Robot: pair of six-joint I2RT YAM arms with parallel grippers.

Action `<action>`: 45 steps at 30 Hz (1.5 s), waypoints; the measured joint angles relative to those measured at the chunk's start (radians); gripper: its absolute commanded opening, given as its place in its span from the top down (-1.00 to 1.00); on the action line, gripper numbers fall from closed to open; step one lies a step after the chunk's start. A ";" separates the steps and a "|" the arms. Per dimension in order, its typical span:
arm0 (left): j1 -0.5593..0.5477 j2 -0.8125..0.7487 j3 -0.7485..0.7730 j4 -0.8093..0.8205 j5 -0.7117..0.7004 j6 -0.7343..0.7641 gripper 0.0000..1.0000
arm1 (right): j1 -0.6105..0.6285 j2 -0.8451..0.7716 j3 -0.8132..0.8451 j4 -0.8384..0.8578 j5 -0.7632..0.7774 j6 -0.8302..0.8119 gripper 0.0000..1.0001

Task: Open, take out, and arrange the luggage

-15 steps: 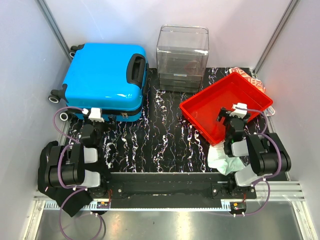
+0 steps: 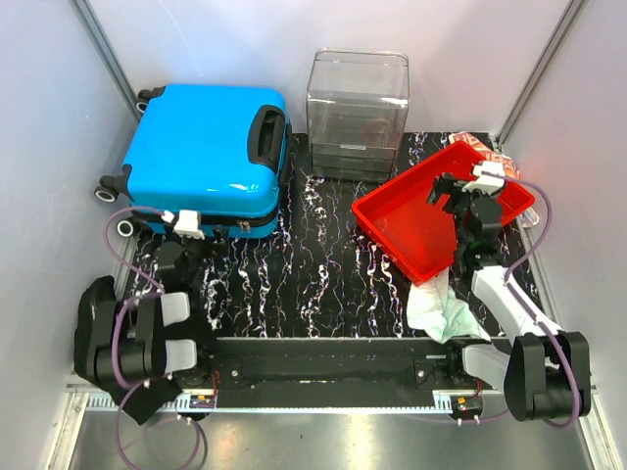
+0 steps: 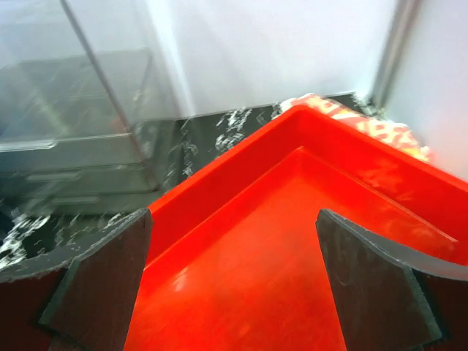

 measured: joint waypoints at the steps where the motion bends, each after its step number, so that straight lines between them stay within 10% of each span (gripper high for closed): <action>1: 0.001 -0.039 0.010 -0.056 0.012 0.000 -0.98 | 0.000 -0.001 0.035 -0.058 -0.016 0.007 -0.99; 10: 0.020 -0.248 0.317 -0.684 0.159 0.093 -0.91 | 0.012 0.041 0.407 -0.459 -0.064 0.061 -0.69; 21: 0.021 -0.312 0.682 -1.285 0.183 0.208 -0.91 | 0.074 0.462 1.061 -0.778 -0.134 0.011 -0.51; 30: 0.021 -0.349 0.737 -1.429 0.169 0.214 -0.90 | 0.083 0.750 1.362 -0.948 -0.233 -0.019 -0.27; 39: 0.021 -0.349 0.737 -1.464 0.137 0.215 -0.90 | 0.087 0.921 1.629 -1.077 -0.245 -0.051 0.81; 45: 0.021 -0.349 0.737 -1.467 0.133 0.215 -0.90 | 0.089 0.933 1.659 -1.101 -0.167 -0.089 1.00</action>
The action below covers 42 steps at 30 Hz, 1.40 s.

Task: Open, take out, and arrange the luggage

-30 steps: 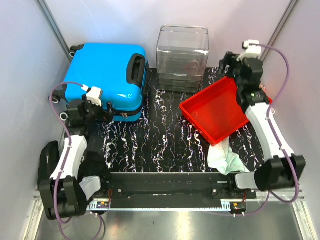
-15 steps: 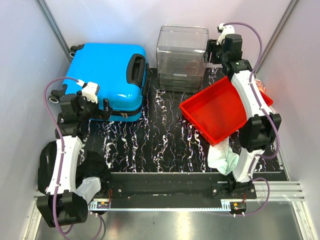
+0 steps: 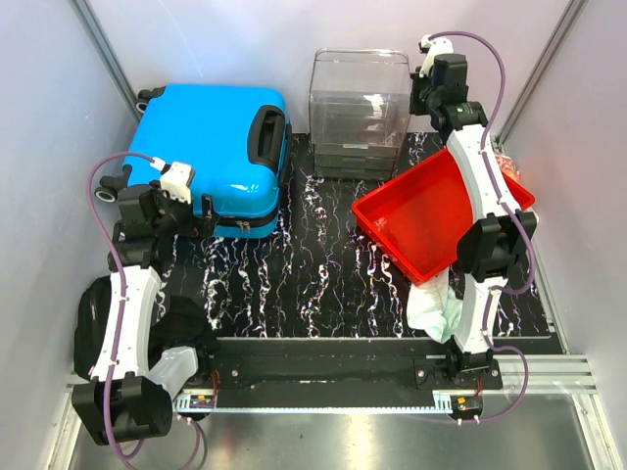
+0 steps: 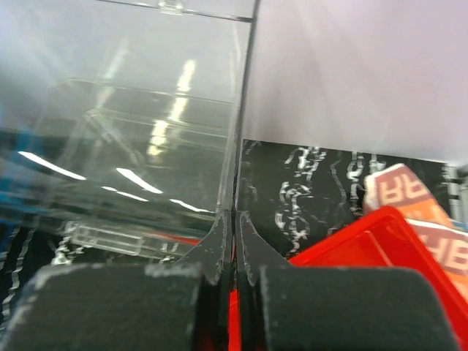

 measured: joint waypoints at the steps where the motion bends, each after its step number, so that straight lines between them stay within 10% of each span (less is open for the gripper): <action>1: 0.000 0.000 0.000 -0.002 0.000 0.000 -0.90 | 0.003 0.000 0.000 0.000 0.021 -0.011 1.00; 35: 0.000 0.000 0.014 -0.049 0.008 0.021 -0.91 | -0.297 -0.133 -0.239 0.143 0.288 -0.186 1.00; 38: 0.000 0.000 0.014 -0.048 0.011 0.024 -0.90 | -0.304 -0.138 -0.247 0.150 0.295 -0.193 0.74; 42: 0.000 0.000 0.014 -0.049 0.012 0.027 -0.91 | -0.305 -0.151 -0.266 0.164 0.300 -0.206 -0.11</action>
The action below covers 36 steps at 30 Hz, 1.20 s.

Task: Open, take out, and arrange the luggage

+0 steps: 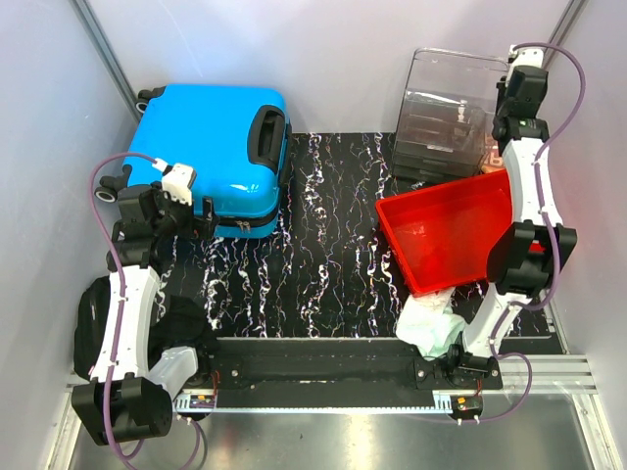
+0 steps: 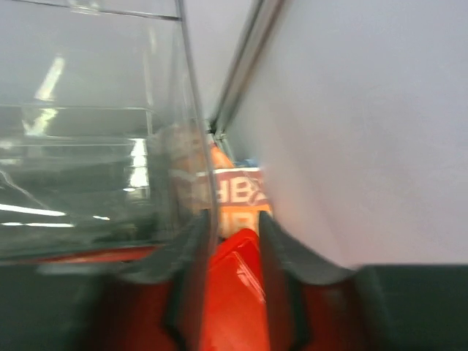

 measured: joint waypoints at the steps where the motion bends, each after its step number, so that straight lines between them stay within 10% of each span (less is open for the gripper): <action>1: 0.000 0.000 0.000 0.000 0.000 0.000 -0.91 | -0.002 -0.009 -0.007 0.000 -0.003 -0.001 -0.21; 10: 0.000 0.000 0.010 -0.004 0.001 -0.012 -0.93 | 0.068 -0.161 -0.040 0.000 -0.009 0.037 -0.64; 21: 0.000 -0.001 0.060 -0.006 -0.075 -0.058 -0.98 | 0.617 -0.297 -0.098 0.057 -0.025 0.133 -0.71; 29: 0.000 -0.020 0.060 -0.026 -0.108 -0.061 -0.98 | 0.711 -0.036 -0.029 0.039 -0.227 0.396 -0.67; 36: 0.000 -0.021 0.060 -0.031 -0.113 -0.063 -0.98 | 0.815 0.349 0.387 -0.121 -0.214 0.497 -0.67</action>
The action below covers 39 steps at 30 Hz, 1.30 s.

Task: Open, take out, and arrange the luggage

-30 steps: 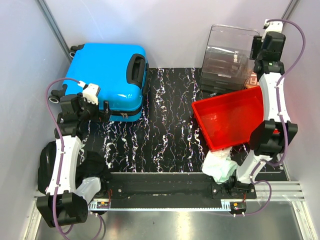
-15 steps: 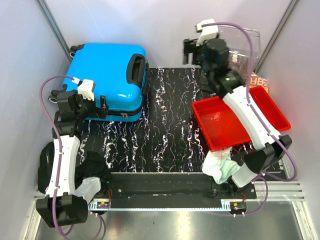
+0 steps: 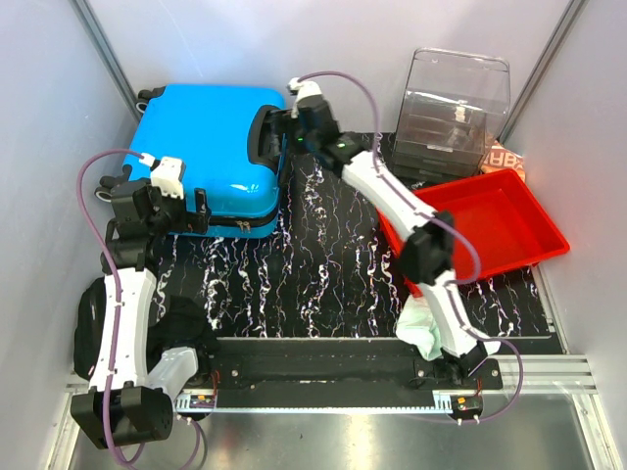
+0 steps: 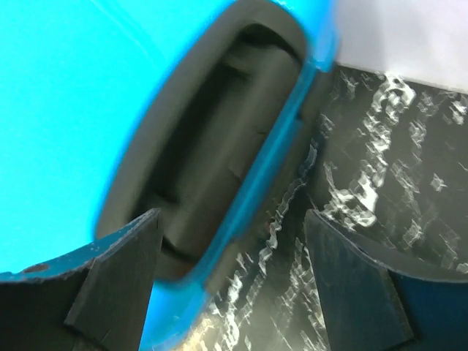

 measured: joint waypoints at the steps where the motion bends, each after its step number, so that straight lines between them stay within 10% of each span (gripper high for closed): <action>1: 0.000 0.000 0.000 0.000 0.000 0.000 -0.98 | 0.015 0.060 0.089 -0.024 0.014 0.000 -0.65; 5: 0.000 -0.002 0.000 -0.002 -0.003 0.001 -0.98 | 0.060 0.232 0.347 -0.105 0.072 -0.016 -0.57; 22: 0.000 -0.006 0.000 -0.014 -0.004 0.001 -0.97 | 0.067 0.344 0.416 -0.065 0.183 -0.066 -0.34; 30: 0.000 -0.006 0.003 -0.022 -0.004 0.002 -0.98 | 0.063 0.370 0.437 -0.027 0.183 -0.047 0.40; 39: 0.000 -0.011 0.025 -0.058 0.051 0.050 -0.93 | 0.021 0.103 -0.008 0.074 0.238 -0.075 0.74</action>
